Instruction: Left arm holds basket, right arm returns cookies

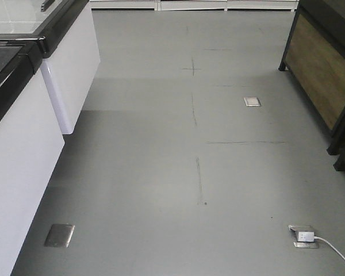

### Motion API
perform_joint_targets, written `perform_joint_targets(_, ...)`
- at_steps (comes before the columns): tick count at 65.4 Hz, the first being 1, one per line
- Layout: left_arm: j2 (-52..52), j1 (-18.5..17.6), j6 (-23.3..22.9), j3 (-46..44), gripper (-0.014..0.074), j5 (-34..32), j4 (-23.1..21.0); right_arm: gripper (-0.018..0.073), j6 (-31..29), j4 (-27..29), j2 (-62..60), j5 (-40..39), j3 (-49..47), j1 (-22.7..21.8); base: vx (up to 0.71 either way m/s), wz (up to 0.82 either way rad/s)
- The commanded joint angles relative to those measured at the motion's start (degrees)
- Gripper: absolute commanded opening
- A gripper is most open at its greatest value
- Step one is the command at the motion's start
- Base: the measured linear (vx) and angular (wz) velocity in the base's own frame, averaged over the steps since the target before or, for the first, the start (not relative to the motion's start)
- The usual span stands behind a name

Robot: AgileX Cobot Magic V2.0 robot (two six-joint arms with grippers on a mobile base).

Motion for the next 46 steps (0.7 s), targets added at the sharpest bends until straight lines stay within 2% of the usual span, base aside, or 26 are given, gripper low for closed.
perform_joint_targets(1, -2.16, -2.82, -3.88, -3.16, -0.0005, -7.53, 4.49, -0.0006, -0.29, -0.39, -0.71, -4.23, 1.04, -0.36, 0.0, 0.0)
perform_joint_targets(17, -2.16, -9.92, -15.69, -3.22, -0.0004, -7.48, 14.68, -0.0006, -0.29, -0.39, -0.71, -4.23, 1.04, -0.36, 0.0, 0.0)
perform_joint_targets(32, -2.11, -17.05, -22.86, -3.22, -0.0004, -7.53, 20.95, -0.0006, -0.29, -0.39, -0.71, -4.23, 1.04, -0.36, 0.0, 0.0)
perform_joint_targets(43, -2.03, -22.23, -28.59, -3.16, -0.0004, -7.75, 27.34, -0.0006, -0.29, -0.39, -0.71, -4.23, 1.04, -0.36, 0.0, 0.0)
perform_joint_targets(46, -2.03, -23.8, -28.65, -3.12, -0.0003, -8.5, 28.69, -0.0006, -0.29, -0.39, -0.71, -4.23, 1.04, -0.36, 0.0, 0.0)
